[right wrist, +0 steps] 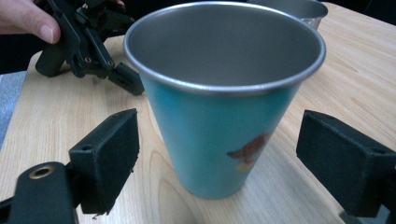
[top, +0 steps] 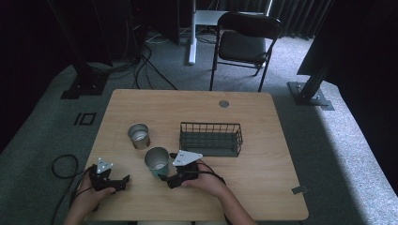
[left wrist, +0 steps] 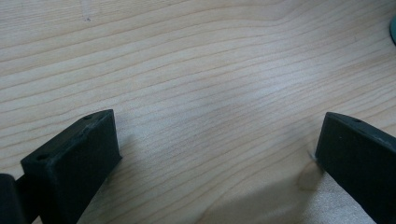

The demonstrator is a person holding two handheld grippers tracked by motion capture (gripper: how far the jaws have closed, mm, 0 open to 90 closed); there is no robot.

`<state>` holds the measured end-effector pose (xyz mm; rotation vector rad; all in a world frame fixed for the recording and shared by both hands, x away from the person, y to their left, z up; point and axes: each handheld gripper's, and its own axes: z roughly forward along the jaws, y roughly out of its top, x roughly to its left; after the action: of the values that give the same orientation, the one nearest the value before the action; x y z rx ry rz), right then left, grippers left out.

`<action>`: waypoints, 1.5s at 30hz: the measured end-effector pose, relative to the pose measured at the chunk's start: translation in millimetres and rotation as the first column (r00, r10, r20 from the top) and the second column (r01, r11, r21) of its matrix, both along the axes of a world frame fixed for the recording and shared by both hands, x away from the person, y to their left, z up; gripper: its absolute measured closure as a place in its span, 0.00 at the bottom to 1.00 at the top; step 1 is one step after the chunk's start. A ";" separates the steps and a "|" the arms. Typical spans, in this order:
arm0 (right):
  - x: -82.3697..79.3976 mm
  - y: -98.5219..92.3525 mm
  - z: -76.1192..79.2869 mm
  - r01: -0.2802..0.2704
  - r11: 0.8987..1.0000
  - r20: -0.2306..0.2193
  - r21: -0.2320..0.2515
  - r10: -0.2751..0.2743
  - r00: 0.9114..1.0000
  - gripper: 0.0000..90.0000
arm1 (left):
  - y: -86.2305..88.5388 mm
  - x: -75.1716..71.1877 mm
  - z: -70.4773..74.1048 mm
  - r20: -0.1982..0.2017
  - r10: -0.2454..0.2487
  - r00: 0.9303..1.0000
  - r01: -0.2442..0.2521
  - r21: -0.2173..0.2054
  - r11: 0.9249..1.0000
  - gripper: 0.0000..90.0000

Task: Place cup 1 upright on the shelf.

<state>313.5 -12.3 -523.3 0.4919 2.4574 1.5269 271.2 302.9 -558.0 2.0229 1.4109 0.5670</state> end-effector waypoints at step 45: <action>3.0 28.3 1.8 0.055 0.996 -0.012 0.076 -0.054 0.998 0.15 | 0.0 0.0 0.0 0.000 0.000 1.000 0.000 -0.001 1.000 0.00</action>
<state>316.5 16.0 -521.5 0.5759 2.3793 1.6052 271.2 302.8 -558.0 2.0219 1.4111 0.5669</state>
